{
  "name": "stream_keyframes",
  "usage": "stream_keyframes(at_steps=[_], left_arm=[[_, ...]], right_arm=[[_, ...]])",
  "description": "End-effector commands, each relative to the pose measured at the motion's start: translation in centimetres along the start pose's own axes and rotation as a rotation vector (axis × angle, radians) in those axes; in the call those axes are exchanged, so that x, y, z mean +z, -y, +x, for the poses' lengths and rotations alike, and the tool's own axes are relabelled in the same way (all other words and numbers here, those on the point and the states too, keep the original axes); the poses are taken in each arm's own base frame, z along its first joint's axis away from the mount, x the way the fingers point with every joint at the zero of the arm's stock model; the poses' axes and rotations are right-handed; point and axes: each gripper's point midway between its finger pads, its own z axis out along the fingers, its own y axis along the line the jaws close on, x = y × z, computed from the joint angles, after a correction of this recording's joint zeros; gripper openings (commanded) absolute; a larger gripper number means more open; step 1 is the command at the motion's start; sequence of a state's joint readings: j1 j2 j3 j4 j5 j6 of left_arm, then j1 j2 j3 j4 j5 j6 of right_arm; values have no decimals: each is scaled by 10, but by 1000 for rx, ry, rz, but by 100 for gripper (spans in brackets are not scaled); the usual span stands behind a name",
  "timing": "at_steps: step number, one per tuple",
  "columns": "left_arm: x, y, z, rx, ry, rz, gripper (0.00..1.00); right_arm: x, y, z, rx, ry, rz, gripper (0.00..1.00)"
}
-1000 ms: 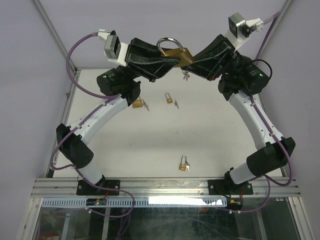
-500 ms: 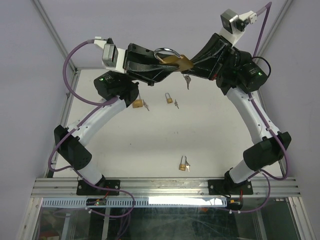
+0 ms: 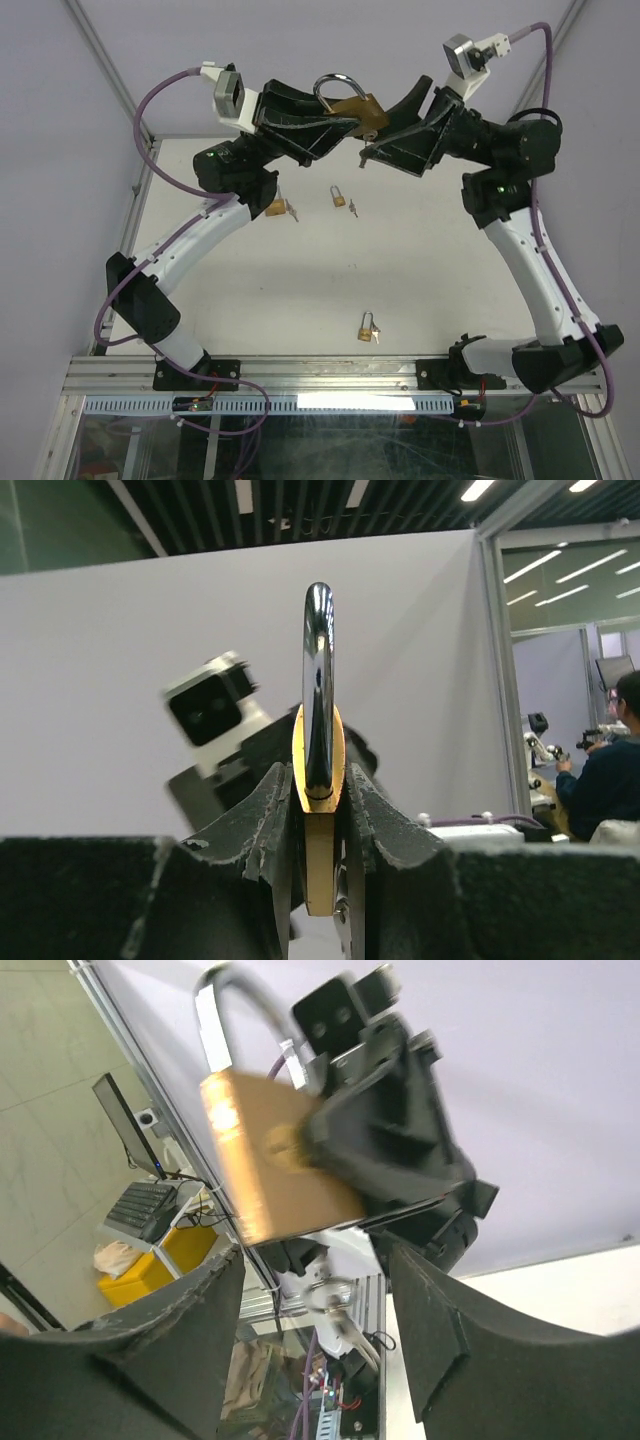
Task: Unlock with the key
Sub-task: Unlock the lock.
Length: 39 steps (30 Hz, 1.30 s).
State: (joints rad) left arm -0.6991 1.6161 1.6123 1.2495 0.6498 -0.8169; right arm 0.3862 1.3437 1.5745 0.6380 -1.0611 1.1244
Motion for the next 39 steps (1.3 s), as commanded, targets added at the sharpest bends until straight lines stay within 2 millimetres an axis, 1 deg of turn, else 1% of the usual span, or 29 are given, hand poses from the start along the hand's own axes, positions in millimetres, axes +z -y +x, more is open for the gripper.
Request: stream_keyframes(at_steps=[1,3,5,6,7,8,9,11,12,14,16,19,20,21,22,23,24,26,27,28,29,30,33,35,36,39], left_arm=[[12,-9,-37,-25,112,-77,0],[12,-14,-38,-26,117,-97,0],[10,-23,-35,-35,122,-142,0],[8,-28,-36,-37,129,-170,0],[7,-33,-36,-36,136,-193,0],[6,-36,-36,-32,143,-210,0],[7,-38,-36,-26,148,-216,0],[8,-40,-34,-23,147,-220,0],[8,-42,-33,-36,145,-227,0],[7,-47,-30,-68,148,-246,0],[7,-49,-30,-91,155,-258,0],[6,-49,-33,-105,174,-267,0],[5,-50,-33,-104,180,-275,0],[4,-51,-34,-103,186,-284,0],[3,-53,-34,-104,190,-293,0],[2,-54,-34,-105,193,-298,0],[1,-54,-34,-111,197,-302,0],[-1,-54,-34,-112,205,-310,0],[-3,-55,-34,-113,210,-317,0],[-4,-56,-35,-115,218,-325,0],[-5,-57,-36,-122,226,-335,0],[-7,-59,-37,-130,236,-347,0],[-11,-60,-39,-135,267,-361,0],[-15,-59,-44,-157,310,-362,0],[-18,-58,-47,-155,335,-365,0],[-32,-55,-60,-114,426,-361,0]], right_arm=[[-13,-9,14,-9,-5,133,62],[-15,-15,15,-29,1,123,62],[-17,-24,17,-58,9,105,62],[-20,-21,17,-288,-1,100,62],[-25,6,-24,-503,186,288,89],[-31,11,-33,-590,231,347,94],[-38,16,-40,-624,288,406,92],[-49,26,-43,-658,349,480,90],[-53,30,-42,-666,355,500,90],[-52,37,-40,-663,339,507,89],[-46,38,-36,-658,312,478,84],[-41,39,-34,-655,294,449,79],[-39,35,-34,-663,298,427,76],[-37,33,-37,-676,309,410,74],[-33,29,-35,-659,309,371,65],[-29,27,-35,-646,309,338,62],[-27,25,-35,-635,311,319,61],[-26,25,-36,-618,318,312,64],[-26,25,-37,-617,322,316,69],[-28,26,-39,-617,330,332,76],[-30,28,-42,-618,343,354,82],[-30,30,-45,-616,352,369,84],[-26,37,-52,-576,364,375,83],[-18,38,-53,-533,361,337,80],[-15,37,-53,-509,359,315,79],[-10,37,-57,-443,352,284,83]])
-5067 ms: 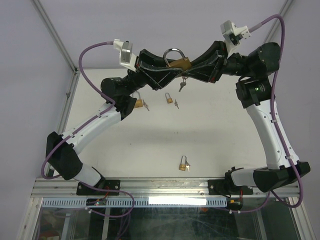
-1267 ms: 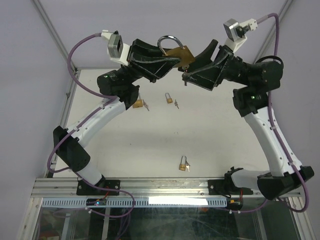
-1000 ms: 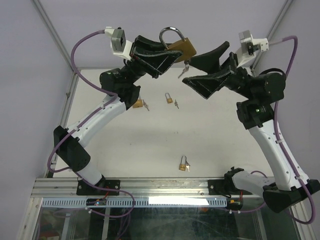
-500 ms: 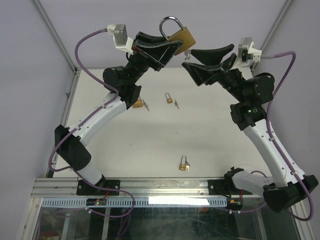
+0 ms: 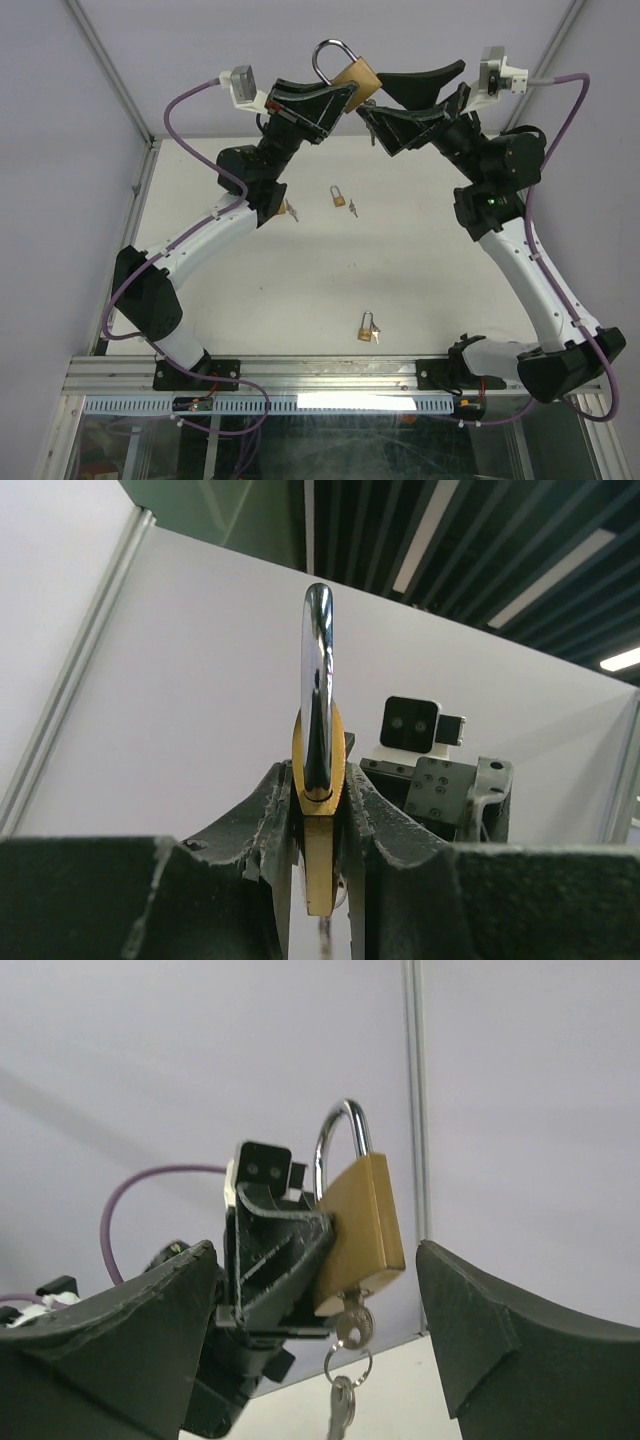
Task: Unlock with the key
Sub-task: Unlock the lock.
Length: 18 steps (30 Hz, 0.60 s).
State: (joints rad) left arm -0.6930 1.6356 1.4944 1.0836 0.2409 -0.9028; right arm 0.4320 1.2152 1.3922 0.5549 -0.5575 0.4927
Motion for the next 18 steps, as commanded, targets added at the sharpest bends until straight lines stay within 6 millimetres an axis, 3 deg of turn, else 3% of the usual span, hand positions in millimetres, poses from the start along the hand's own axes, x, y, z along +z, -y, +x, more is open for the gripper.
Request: stream_keyframes(at_steps=[1,5,8,11,18], left_arm=[[-7,59,-80,51,318,152,0],[-33,69,-125,197,543,183,0],[-49,73,-146,247,634,190,0],[-64,78,-157,268,673,198,0],[-78,74,-169,193,721,157,0]], right_arm=[[11,-14,-25,90,36,-59,84],[21,-10,-28,163,10,-36,82],[30,-10,-27,199,33,-39,76],[47,-10,-19,224,36,-72,69],[83,-13,10,258,-64,-143,64]])
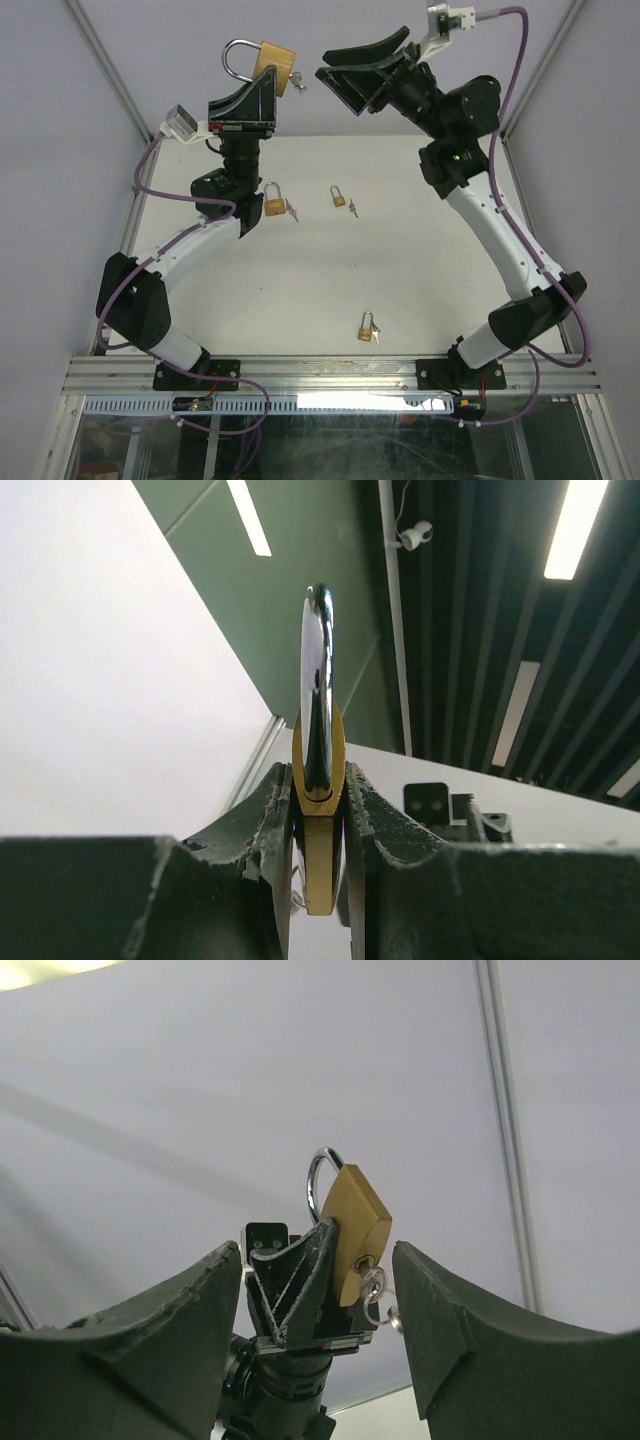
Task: Unlock with the key
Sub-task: Unlock the lock.
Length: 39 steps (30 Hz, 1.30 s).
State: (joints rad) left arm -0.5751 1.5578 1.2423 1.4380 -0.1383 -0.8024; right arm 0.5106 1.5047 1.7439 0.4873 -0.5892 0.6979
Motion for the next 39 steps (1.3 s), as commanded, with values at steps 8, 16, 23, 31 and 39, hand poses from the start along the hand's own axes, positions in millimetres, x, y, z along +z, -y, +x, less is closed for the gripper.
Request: stream_keyframes(at_steps=[8,16,23,31,39], left_arm=[[3,91,-96,-148,313,253,0],[4,99,-93,-172,304,269,0],[2,103,-94,-180,303,271,0],[3,102,-94,-179,306,270,0],[2,103,-92,-184,298,275,0]], right_arm=[[24,-6,13,5,-79,-64,58],[31,-6,28,99,-113,-90,53],[34,2,33,101,-115,-67,59],[34,-1,40,149,-131,-86,33],[39,-5,44,154,-140,-100,34]])
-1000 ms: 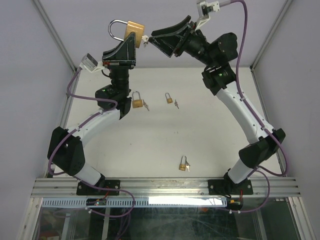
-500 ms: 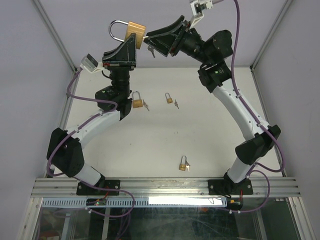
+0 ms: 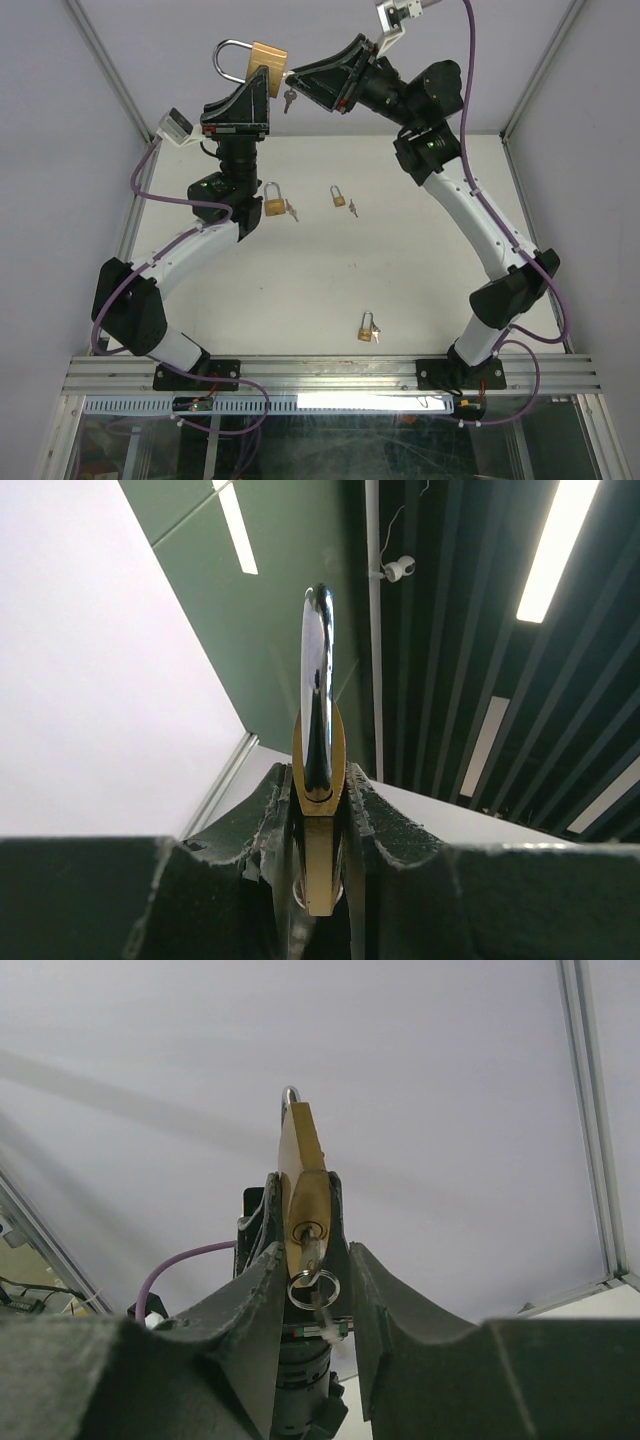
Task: Unlock with the key
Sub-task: Unlock the lock.
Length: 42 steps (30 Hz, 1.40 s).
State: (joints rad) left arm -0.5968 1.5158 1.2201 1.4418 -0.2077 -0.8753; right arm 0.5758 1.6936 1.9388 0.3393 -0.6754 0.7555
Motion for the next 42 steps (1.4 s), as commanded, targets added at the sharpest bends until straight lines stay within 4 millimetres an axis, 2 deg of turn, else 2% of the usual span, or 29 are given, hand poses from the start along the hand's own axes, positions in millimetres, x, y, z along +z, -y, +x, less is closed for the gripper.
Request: stream_keyframes(at_steps=[1,5,6,7,8,9,14,18,23,26,29,34,39,42], left_arm=[[3,96,-68,-101,223,305,0],[3,97,-68,-102,219,309,0],[3,97,-67,-103,217,309,0],[2,97,-67,-102,216,308,0],[2,96,-67,-102,215,307,0],[2,96,-67,-101,214,306,0],[2,96,-65,-101,210,307,0],[0,96,-59,-93,181,321,0],[-10,94,-40,-66,90,350,0],[-17,90,-27,-40,22,371,0],[-24,86,-15,4,-39,396,0],[-30,84,-2,97,-87,437,0],[-35,80,7,294,-100,488,0],[-38,82,10,350,-114,519,0]], right_arm=[[7,-21,-8,-20,7,-68,34],[9,-19,-5,-10,-2,-64,31],[9,-19,-5,-10,2,-63,27],[9,-21,-6,-9,6,-65,15],[9,-22,-8,-10,11,-64,8],[8,-23,-9,-12,18,-65,4],[7,-25,-10,-8,20,-63,0],[10,-27,-14,62,34,-71,0],[17,-31,-14,332,16,-72,0],[17,-36,-14,437,10,-73,0],[19,-40,-12,475,-19,-28,0],[14,-33,-2,542,-38,61,0],[13,-28,8,613,-66,85,0],[13,-26,14,672,-85,94,0]])
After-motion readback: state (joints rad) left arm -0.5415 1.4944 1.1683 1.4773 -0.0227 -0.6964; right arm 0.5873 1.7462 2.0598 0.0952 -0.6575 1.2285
